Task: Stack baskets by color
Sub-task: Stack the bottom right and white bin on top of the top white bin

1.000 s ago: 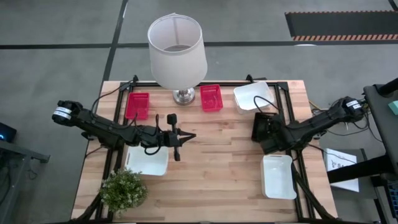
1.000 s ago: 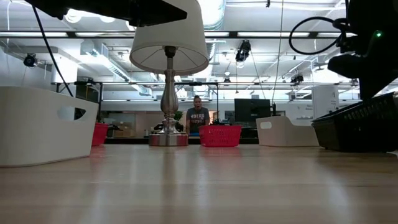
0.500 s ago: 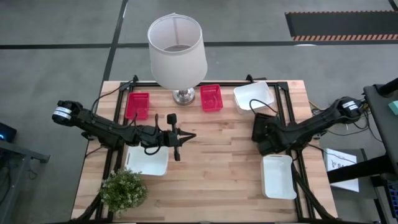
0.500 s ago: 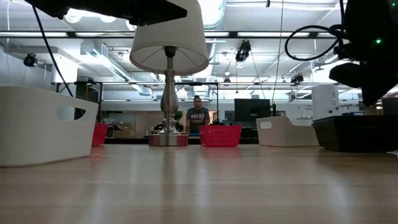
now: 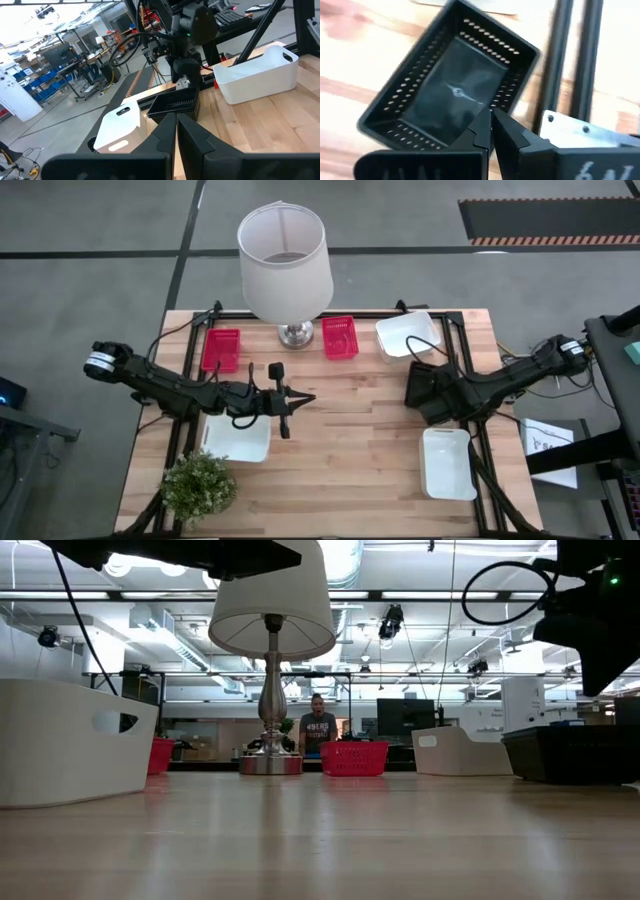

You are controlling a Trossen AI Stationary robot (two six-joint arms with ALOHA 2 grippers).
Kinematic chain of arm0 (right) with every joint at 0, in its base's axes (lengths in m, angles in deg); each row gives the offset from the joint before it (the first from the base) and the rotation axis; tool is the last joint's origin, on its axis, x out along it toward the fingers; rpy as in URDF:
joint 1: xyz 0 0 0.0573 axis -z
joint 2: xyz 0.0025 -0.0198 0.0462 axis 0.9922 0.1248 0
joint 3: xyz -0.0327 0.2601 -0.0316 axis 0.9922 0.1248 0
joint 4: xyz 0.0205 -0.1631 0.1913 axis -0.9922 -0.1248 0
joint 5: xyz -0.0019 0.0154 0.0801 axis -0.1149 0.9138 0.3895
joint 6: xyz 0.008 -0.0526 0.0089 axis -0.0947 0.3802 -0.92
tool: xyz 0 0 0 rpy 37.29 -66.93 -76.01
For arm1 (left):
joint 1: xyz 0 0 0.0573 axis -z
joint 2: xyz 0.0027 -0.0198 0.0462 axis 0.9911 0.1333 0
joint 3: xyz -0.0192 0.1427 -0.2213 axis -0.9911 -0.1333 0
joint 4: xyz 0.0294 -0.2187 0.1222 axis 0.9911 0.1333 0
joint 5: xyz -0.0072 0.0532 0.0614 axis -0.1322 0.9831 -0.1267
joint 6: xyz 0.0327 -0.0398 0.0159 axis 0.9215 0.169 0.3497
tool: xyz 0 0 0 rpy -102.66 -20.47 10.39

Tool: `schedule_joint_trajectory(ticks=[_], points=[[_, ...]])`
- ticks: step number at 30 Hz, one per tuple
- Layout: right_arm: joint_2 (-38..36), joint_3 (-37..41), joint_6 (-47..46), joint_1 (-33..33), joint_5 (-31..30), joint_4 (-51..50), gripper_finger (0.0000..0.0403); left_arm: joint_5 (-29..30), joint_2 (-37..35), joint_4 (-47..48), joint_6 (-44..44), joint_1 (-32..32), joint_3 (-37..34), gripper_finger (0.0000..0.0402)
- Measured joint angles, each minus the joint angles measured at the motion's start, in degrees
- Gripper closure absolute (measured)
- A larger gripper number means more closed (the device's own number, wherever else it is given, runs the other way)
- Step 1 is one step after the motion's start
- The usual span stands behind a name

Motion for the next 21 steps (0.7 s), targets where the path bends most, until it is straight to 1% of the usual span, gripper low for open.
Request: schedule_joint_trajectory(ticks=[3,5,7,10,13,15,18,21], points=[[0.85,0.27,4.49,-0.02,-0.70,5.04,0.0394,-0.02,0.00,0.00,0.00,0.00,0.00,0.0401],[1.82,0.37,11.26,-0.06,-2.15,9.94,0.0394,-0.02,0.00,0.00,0.00,0.00,0.00,0.0401],[2.10,0.36,20.66,-0.15,-4.32,15.79,0.0394,-0.02,0.00,0.00,0.00,-0.04,0.00,0.0401],[1.03,0.35,35.32,-0.15,-7.02,27.27,0.0394,-0.02,0.00,0.00,0.00,-0.04,0.00,0.0401],[-0.57,0.33,50.15,-0.13,-7.42,38.44,0.0394,-0.02,0.00,-0.02,0.02,-0.04,0.00,0.0401],[-1.62,0.28,59.01,-0.13,-5.62,43.85,0.0394,-0.02,0.00,-0.05,0.07,-0.04,0.00,0.0401],[-2.80,0.32,70.64,-0.13,-0.95,48.66,0.0394,-0.02,0.00,-0.14,0.48,-0.08,0.00,0.0401],[-3.34,0.72,77.34,-0.13,2.86,51.91,0.0394,-0.02,0.00,-1.33,1.67,-0.07,0.00,0.0401]])
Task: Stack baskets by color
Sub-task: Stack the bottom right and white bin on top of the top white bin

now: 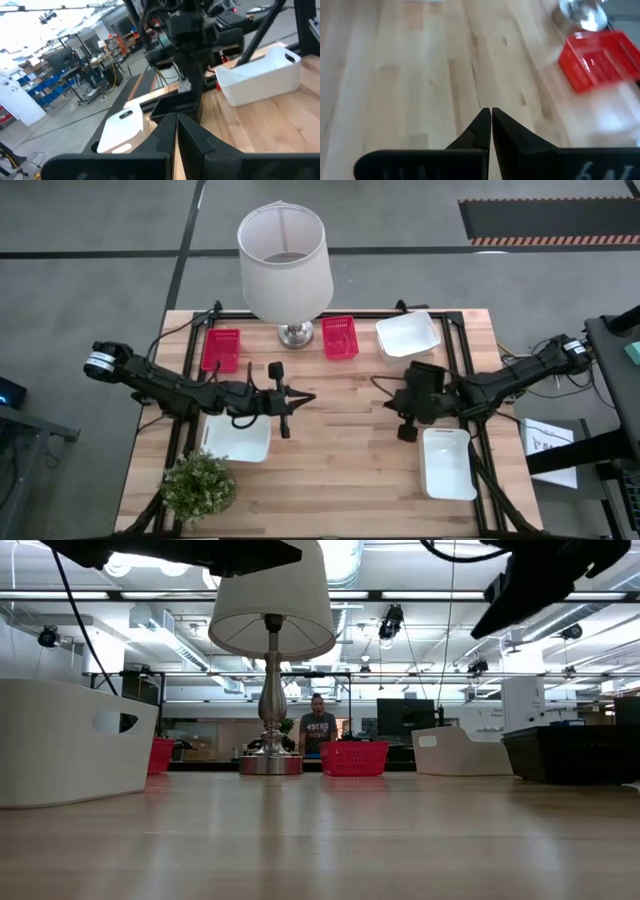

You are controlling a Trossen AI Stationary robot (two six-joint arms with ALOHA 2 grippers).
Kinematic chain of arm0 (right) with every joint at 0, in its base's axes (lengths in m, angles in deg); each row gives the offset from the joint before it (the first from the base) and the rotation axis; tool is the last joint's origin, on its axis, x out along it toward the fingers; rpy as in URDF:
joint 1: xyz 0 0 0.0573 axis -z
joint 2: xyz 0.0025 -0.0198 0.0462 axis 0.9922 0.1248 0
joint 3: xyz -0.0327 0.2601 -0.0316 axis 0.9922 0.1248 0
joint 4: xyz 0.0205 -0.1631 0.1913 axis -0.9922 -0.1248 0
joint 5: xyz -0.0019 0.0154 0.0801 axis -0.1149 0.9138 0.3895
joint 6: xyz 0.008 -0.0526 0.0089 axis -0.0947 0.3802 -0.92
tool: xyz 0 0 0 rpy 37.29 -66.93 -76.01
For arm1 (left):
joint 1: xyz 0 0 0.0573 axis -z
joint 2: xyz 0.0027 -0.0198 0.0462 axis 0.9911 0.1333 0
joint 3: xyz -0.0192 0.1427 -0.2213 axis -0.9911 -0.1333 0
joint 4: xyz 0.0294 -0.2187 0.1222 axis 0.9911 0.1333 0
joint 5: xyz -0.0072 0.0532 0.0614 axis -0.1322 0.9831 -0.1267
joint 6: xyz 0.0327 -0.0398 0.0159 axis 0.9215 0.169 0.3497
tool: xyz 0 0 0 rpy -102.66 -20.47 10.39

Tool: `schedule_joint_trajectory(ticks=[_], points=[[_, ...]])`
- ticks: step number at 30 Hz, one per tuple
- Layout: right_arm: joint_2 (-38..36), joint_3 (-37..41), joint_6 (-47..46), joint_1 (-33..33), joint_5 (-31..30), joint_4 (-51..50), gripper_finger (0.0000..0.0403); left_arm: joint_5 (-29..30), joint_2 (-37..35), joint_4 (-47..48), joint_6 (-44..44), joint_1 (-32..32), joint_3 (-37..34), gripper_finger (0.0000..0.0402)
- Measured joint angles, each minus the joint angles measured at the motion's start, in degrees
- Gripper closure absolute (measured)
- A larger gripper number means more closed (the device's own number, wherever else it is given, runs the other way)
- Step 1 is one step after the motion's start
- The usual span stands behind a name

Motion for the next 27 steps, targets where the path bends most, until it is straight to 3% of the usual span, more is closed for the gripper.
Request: schedule_joint_trajectory(ticks=[9,19,27], points=[[0.09,2.55,5.21,-1.36,0.12,12.76,0.0394,-0.34,-0.01,-3.43,-2.78,1.61,-0.02,0.0401],[-0.35,14.81,19.64,-2.64,0.18,34.29,0.0394,-0.40,5.95,-7.96,-5.99,1.99,-0.12,0.0401],[-7.40,17.16,32.32,-0.48,-0.09,34.79,0.0394,-0.44,15.83,-25.48,-5.78,1.24,1.61,0.0401]])
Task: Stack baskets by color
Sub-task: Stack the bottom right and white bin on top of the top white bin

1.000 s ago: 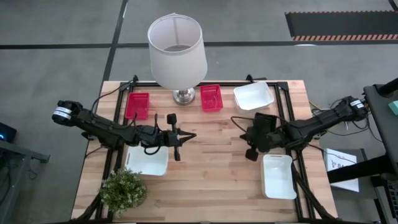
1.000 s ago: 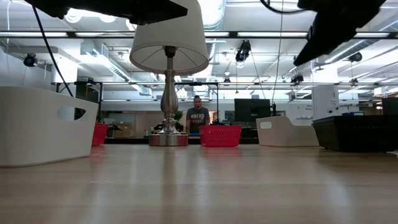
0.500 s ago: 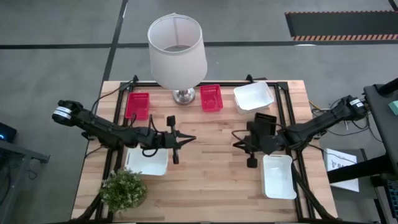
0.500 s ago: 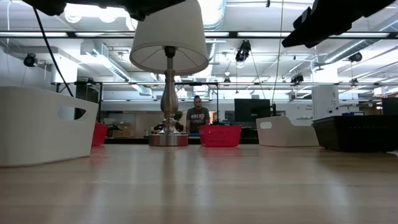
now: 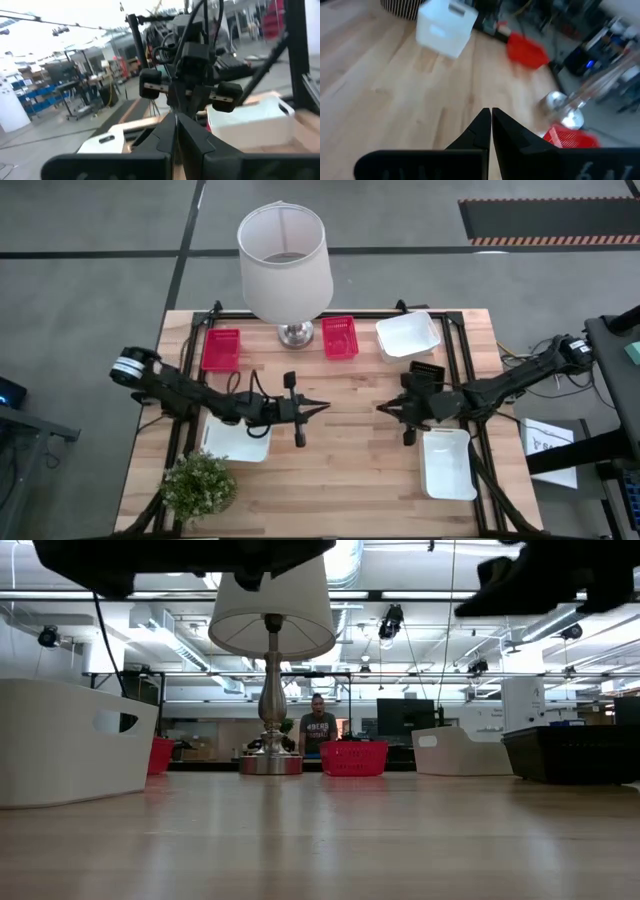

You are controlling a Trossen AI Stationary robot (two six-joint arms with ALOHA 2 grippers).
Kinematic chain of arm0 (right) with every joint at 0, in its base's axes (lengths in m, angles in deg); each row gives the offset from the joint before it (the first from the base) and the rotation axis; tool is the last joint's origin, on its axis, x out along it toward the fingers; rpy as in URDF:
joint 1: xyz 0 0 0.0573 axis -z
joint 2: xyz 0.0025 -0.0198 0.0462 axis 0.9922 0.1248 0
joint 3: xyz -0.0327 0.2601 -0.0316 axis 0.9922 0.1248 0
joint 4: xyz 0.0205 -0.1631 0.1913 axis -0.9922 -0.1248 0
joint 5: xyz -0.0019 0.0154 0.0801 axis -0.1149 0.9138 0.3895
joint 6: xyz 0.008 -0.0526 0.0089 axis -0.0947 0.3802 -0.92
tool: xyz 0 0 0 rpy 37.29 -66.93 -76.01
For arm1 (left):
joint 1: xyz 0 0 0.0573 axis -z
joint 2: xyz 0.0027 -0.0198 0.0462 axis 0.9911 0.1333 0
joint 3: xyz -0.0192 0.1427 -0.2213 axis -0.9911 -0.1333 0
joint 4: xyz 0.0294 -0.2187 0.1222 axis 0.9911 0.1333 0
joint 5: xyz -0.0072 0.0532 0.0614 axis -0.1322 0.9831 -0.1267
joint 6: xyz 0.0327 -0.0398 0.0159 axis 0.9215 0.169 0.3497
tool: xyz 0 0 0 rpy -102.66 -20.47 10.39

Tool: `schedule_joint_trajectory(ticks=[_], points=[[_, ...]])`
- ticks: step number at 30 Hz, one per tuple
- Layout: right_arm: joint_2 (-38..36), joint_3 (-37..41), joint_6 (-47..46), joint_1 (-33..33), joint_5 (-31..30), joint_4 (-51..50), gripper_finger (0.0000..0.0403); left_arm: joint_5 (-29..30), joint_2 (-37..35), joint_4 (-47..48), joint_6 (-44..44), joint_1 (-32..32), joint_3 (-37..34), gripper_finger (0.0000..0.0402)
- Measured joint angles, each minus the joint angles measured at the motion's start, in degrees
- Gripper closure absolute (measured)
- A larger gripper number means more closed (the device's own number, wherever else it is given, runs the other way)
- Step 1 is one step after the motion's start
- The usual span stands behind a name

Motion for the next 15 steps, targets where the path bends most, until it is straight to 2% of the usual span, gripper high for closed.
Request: schedule_joint_trajectory(ticks=[3,8,15], points=[[-4.86,0.00,4.67,0.71,-0.01,0.29,0.0394,-0.01,3.65,-4.54,0.01,-0.57,1.39,0.0401],[-13.35,0.35,10.17,1.05,-0.03,-1.08,0.0394,0.01,7.41,-4.51,0.07,-2.10,5.82,0.0401],[-22.16,3.93,5.51,1.00,-0.27,-5.78,0.0394,0.04,8.69,-3.59,-0.22,-3.10,9.42,0.0401]])
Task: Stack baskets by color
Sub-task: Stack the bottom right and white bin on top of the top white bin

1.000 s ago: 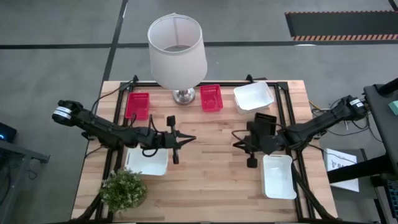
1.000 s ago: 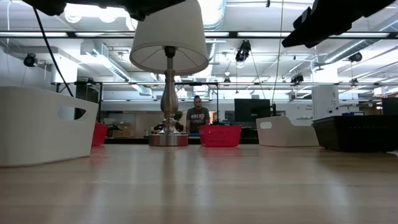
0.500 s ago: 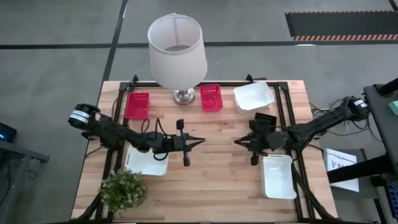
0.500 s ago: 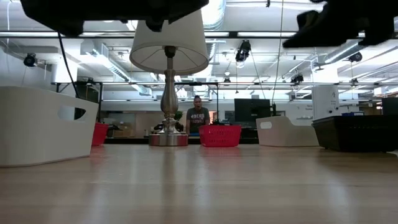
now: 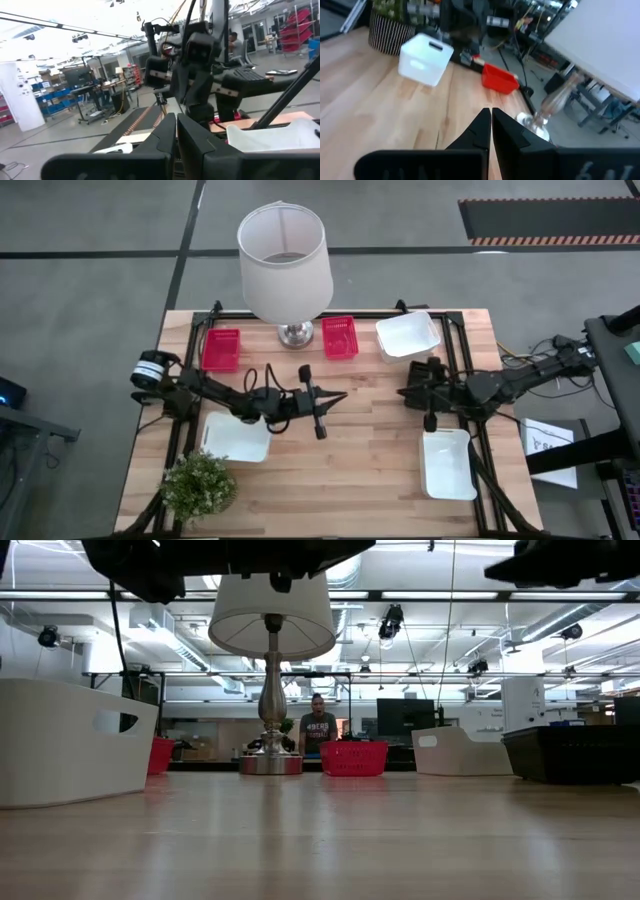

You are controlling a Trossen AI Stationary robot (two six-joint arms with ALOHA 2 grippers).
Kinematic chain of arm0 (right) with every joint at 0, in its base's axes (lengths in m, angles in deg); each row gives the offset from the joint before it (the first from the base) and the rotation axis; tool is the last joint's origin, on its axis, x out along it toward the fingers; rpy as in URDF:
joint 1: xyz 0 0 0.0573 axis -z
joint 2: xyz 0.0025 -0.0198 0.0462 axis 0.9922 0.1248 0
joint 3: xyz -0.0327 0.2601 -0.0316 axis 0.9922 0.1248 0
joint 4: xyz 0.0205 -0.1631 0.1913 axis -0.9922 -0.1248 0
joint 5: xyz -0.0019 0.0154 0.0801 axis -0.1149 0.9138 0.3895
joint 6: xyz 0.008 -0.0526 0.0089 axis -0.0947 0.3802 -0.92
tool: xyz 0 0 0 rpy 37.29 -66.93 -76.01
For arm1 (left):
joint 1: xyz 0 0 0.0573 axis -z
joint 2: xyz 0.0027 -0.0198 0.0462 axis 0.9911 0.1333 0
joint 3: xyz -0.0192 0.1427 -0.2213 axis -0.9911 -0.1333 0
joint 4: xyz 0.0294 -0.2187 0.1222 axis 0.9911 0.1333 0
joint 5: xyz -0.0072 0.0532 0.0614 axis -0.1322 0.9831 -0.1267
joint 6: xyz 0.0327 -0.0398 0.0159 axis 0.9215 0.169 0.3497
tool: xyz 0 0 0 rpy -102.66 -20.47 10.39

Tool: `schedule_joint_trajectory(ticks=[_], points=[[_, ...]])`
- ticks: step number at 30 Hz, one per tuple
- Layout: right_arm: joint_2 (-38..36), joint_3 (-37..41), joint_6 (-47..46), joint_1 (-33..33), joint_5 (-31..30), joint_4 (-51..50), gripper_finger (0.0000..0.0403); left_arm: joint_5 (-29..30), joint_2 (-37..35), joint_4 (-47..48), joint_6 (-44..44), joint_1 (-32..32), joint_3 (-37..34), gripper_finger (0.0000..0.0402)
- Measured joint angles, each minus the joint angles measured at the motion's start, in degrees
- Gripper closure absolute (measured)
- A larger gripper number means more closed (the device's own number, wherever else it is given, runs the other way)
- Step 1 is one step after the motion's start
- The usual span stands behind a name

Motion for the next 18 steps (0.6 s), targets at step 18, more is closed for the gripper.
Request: schedule_joint_trajectory(ticks=[18], points=[[-2.30,-6.00,-20.18,0.00,-9.16,-10.11,0.0317,-0.02,0.63,4.25,-4.57,1.52,-0.11,0.0401]])
